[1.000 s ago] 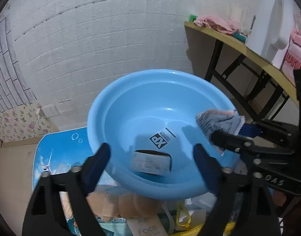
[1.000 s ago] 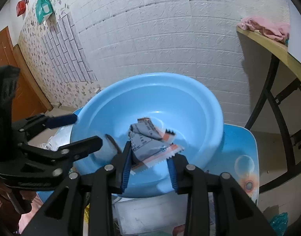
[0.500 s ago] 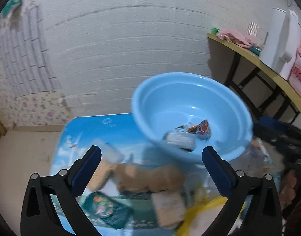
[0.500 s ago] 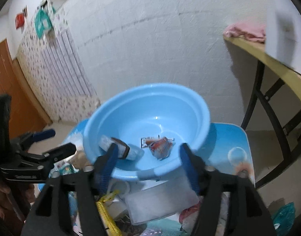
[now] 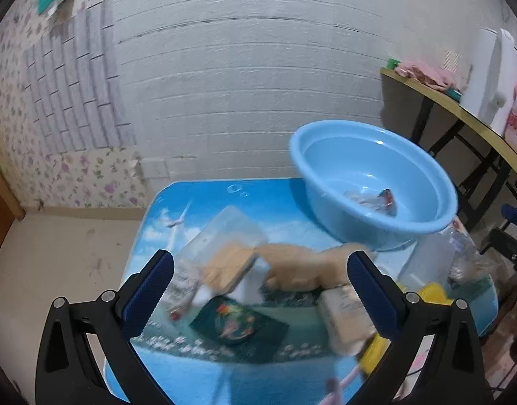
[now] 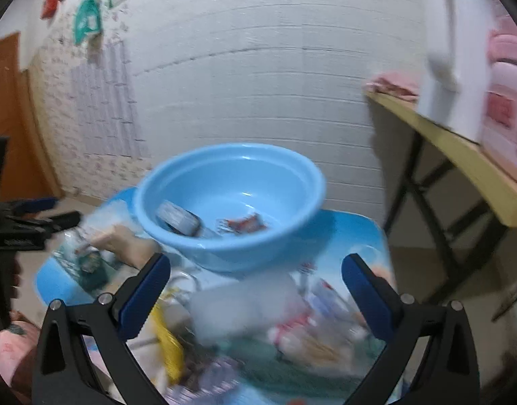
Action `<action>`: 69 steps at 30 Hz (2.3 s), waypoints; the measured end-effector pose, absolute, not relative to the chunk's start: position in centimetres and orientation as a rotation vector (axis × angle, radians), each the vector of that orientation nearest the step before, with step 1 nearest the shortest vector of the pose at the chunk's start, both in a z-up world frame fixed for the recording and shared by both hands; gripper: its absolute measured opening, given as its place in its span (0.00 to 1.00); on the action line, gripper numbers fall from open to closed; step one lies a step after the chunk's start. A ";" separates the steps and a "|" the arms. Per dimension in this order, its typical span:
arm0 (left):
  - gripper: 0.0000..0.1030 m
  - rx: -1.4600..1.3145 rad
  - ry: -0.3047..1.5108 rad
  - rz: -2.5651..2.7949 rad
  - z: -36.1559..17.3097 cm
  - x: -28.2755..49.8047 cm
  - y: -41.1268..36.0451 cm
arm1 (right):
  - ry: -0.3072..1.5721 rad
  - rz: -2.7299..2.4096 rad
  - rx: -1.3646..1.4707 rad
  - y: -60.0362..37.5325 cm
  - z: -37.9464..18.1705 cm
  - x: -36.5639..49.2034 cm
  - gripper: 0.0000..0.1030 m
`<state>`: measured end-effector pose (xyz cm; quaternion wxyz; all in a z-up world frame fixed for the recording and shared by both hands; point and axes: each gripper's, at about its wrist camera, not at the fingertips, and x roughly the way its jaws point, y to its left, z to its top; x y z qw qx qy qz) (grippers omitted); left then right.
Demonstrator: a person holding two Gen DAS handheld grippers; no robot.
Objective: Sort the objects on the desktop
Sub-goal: 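Move both grippers back over the table toward the remaining items, then grasp the cotton swab bag with the right gripper while the left grasps the green pouch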
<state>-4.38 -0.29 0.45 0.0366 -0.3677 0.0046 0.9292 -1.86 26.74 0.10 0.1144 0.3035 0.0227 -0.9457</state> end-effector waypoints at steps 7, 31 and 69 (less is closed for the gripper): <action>1.00 -1.193 0.008 2.893 -2.0 -2.8 -3.2 | -0.004 -2.746 1.059 28.5 -2.1 -1.0 0.98; 1.00 -1.302 0.028 2.729 -8.3 -2.5 -1.5 | -0.089 -2.750 1.230 32.9 -6.3 -0.1 0.94; 1.00 -1.399 0.008 2.723 -9.5 -2.7 -1.6 | -0.163 -2.636 1.279 31.8 -7.5 -0.7 0.40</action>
